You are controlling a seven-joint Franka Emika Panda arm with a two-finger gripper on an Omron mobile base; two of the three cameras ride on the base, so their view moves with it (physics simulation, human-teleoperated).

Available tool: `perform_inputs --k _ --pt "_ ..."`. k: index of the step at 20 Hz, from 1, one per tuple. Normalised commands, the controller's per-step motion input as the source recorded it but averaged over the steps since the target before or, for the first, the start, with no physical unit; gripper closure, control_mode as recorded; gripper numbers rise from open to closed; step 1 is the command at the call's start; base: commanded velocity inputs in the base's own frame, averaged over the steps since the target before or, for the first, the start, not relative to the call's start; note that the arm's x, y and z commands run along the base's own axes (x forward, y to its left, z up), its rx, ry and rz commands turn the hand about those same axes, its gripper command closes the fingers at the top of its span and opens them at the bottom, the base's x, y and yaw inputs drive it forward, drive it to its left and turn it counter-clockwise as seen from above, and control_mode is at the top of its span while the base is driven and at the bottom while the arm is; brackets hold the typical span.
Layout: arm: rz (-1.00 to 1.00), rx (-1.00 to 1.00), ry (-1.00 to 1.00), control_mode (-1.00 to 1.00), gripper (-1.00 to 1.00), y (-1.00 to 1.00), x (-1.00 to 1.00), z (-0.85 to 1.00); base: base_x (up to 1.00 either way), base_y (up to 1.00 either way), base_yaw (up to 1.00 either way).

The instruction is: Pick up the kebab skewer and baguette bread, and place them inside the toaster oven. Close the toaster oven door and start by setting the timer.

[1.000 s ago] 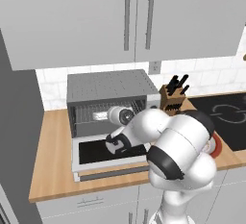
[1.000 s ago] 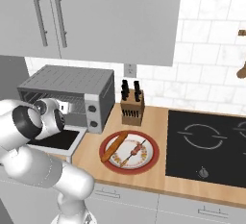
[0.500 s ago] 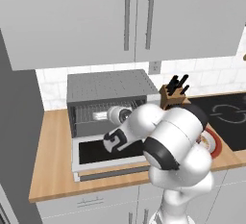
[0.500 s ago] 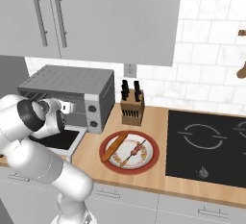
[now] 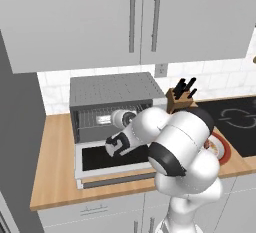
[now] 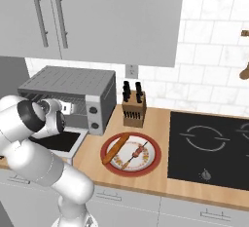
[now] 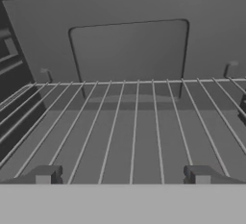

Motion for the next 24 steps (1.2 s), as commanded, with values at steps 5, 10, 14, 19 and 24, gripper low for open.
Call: perform_inputs --k 5,10,14,19,24 --pt "0.0 0.0 0.02 -1.0 -1.0 0.0 0.0 -0.25 0.0 0.0 0.0" --pt "0.0 0.0 0.01 -1.0 -1.0 0.0 -0.13 -0.64 0.0 0.0 0.0" --pt "0.0 0.0 0.0 -1.0 -1.0 0.02 -0.5 -0.92 0.0 0.0 0.0" --pt "-0.01 0.0 0.01 -1.0 -1.0 0.1 -0.78 -0.97 0.0 0.0 0.0" --pt "-0.05 0.0 0.02 -1.0 -1.0 0.25 -0.81 -0.99 0.0 0.0 0.0"
